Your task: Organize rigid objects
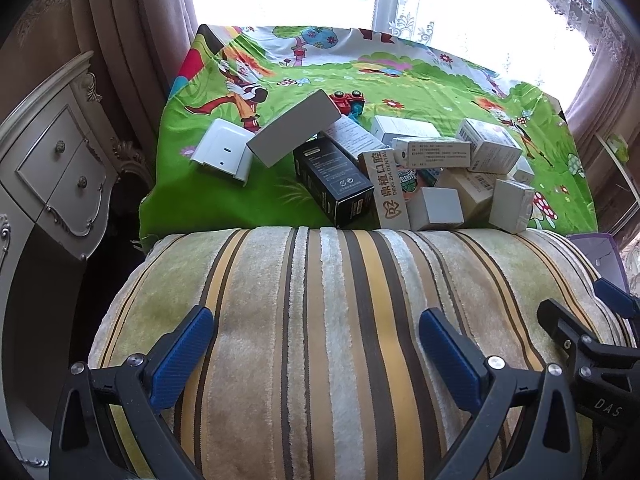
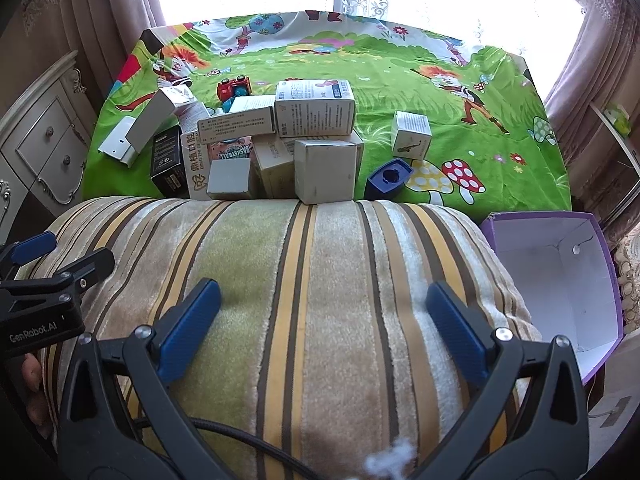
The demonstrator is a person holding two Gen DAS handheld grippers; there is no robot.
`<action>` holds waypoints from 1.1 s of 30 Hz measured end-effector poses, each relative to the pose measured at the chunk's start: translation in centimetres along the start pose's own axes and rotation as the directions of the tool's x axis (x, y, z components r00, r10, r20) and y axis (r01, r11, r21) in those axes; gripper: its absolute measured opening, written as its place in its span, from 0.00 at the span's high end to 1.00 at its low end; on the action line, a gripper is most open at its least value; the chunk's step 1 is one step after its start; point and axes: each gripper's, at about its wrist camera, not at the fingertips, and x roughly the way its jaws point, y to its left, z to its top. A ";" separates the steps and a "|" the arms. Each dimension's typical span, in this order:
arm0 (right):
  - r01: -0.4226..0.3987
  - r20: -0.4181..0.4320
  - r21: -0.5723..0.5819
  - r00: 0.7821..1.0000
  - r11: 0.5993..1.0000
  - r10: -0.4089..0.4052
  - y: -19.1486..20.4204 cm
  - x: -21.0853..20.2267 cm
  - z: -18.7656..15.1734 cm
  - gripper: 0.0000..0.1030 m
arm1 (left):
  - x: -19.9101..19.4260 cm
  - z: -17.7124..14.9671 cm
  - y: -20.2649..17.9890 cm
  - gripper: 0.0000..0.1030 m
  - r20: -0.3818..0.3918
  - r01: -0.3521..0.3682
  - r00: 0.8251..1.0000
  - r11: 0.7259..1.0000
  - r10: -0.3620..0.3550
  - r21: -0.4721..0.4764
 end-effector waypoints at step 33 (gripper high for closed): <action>-0.208 0.041 0.062 0.978 0.976 0.206 -3.2 -2.4 1.6 0.00 | 3.6 10.7 6.8 0.00 0.026 0.371 0.922 0.864 -0.385 -0.340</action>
